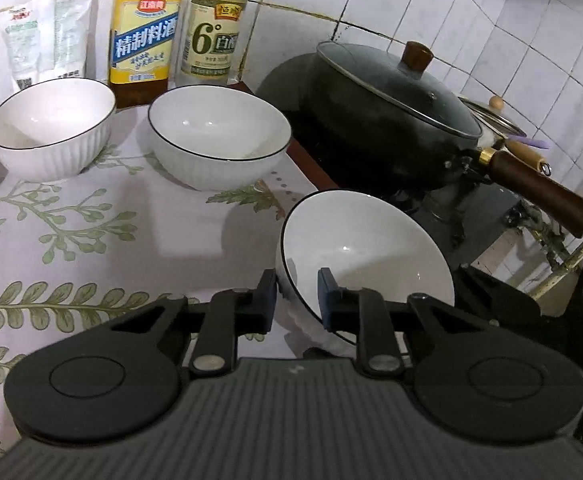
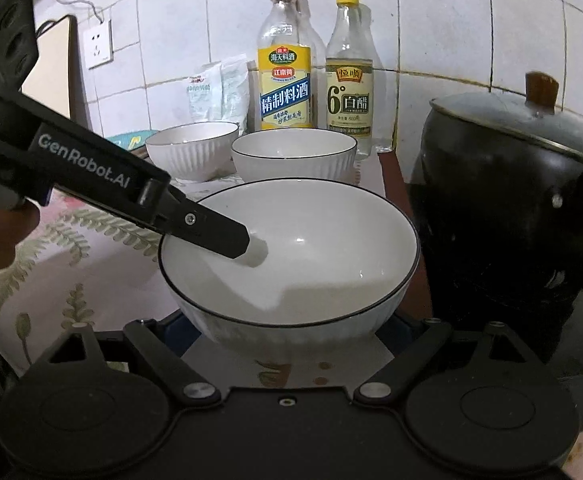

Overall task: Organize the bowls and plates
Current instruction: 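Close both grippers on the rim of the white bowl, then carry the white bowl beside the plate stack and open both grippers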

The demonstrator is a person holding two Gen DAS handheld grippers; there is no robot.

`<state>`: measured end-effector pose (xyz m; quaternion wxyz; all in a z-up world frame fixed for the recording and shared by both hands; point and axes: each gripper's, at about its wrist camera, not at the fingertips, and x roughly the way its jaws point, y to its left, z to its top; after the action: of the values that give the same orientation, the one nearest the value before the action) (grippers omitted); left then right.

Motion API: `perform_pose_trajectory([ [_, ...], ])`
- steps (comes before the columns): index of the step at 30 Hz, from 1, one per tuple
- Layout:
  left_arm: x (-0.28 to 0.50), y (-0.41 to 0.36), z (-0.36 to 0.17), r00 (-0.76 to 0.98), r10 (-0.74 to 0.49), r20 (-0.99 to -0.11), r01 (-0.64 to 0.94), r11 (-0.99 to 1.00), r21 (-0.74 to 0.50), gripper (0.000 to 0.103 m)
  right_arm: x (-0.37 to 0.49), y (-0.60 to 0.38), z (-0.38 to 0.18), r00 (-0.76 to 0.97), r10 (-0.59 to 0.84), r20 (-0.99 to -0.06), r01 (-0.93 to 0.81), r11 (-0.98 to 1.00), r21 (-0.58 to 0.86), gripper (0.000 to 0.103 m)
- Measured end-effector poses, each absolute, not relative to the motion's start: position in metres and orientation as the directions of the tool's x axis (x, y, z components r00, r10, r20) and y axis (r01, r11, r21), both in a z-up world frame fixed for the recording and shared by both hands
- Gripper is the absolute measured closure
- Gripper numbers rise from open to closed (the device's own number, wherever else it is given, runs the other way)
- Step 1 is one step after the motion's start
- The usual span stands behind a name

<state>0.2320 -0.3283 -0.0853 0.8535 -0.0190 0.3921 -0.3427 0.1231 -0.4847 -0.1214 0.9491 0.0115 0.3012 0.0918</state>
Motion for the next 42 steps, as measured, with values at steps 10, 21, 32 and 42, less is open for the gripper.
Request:
perform_pose_trajectory([
  [10,0.216,-0.293,-0.064,0.508,-0.581,-0.636,0.566,0.782,-0.261,0.083,0.119,-0.454,-0.108,0.817,0.211,-0.536,-0.213,0.975,0.059,0.012],
  [21,0.192,-0.217,-0.03,0.612,-0.529,-0.587,0.504,0.834,-0.226,0.083,0.129,-0.396,-0.079,0.802,0.319,-0.505,-0.329,0.942,0.074,0.011],
  [32,0.201,-0.166,-0.024,0.693,-0.43,-0.579,0.395,0.898,-0.193,0.082,0.162,-0.34,-0.073,0.768,0.383,-0.514,-0.4,0.913,0.082,0.01],
  [42,0.233,-0.148,-0.051,0.685,-0.385,-0.618,0.344,0.919,-0.192,0.082,0.187,-0.31,-0.093,0.758,0.367,-0.538,-0.41,0.911,0.044,0.011],
])
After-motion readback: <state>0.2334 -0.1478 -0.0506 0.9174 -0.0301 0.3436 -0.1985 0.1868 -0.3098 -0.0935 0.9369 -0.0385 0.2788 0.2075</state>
